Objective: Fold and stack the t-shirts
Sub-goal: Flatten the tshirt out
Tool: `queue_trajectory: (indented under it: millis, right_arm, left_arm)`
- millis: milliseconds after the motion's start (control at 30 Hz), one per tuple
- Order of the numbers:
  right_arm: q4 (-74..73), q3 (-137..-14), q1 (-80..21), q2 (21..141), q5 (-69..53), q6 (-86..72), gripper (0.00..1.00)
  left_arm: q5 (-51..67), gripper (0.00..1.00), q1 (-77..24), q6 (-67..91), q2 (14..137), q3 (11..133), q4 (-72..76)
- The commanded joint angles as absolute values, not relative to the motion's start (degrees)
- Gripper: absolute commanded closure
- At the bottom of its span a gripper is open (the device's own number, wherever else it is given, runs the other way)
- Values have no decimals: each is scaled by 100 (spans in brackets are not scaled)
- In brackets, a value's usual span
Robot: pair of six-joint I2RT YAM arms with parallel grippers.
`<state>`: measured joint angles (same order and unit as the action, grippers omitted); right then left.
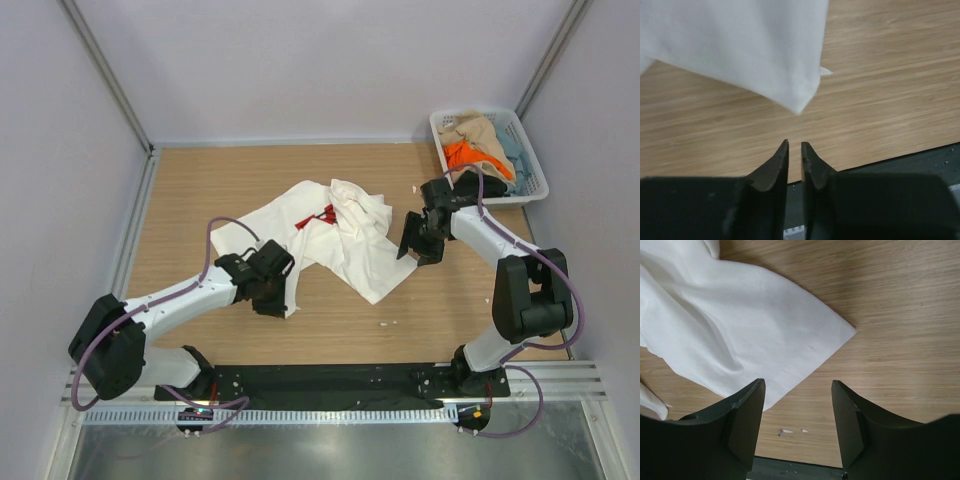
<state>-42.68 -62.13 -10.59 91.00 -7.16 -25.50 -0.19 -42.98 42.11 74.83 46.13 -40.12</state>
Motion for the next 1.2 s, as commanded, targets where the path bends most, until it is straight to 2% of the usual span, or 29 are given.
queue_trajectory:
  millis: [0, 33, 67, 133, 200, 333, 400, 500, 567, 633, 767, 900, 1167]
  right_arm:
    - [-4052, -6135, -1099, 8965, -650, -2408, 38]
    - [-4034, -6126, -1099, 8974, -650, -2400, 38]
    - [-4034, -6126, -1099, 8982, -668, -2391, 38]
    - [-4034, -6109, -1099, 8974, -729, -2373, 37]
    - [-4017, -6108, -1099, 8956, -773, -2364, 36]
    - [-4017, -6082, -1090, 8939, -773, -2303, 36]
    - [-4017, -6047, -1099, 8921, -800, -2285, 35]
    - [-4052, -5986, -1099, 8825, -809, -2259, 35]
    - [-4060, -5942, -1099, 8754, -782, -2224, 35]
    - [-4061, -5863, -1099, 8710, -782, -2180, 35]
    - [-4069, -5748, -1090, 8596, -765, -2127, 35]
    - [-4043, -5695, -1090, 8578, -782, -2092, 35]
    - [-3929, -5625, -1090, 8622, -844, -2101, 35]
  left_arm:
    - [167, 80, -4447, 4886, 7234, 4457, -4034]
    - [184, 61, -4456, 4948, 7146, 4421, -4060]
    - [98, 53, -4456, 5018, 7050, 4395, -4078]
    - [44, 39, -4456, 5211, 6717, 4333, -4069]
    - [-176, 35, -4456, 5500, 6522, 4237, -4061]
    - [-114, 49, -4447, 5923, 6319, 3824, -3509]
    - [-80, 52, -4421, 5959, 6494, 3683, -3323]
    - [114, 51, -4307, 6116, 6855, 3682, -3094]
    - [44, 45, -4289, 6318, 6969, 3709, -3068]
    - [-176, 44, -4263, 6521, 7057, 3726, -3068]
    - [-176, 47, -4236, 6696, 7303, 3788, -2927]
    - [-140, 58, -4227, 6881, 7628, 3875, -2926]
    - [-431, 59, -4219, 6592, 8050, 4306, -3217]
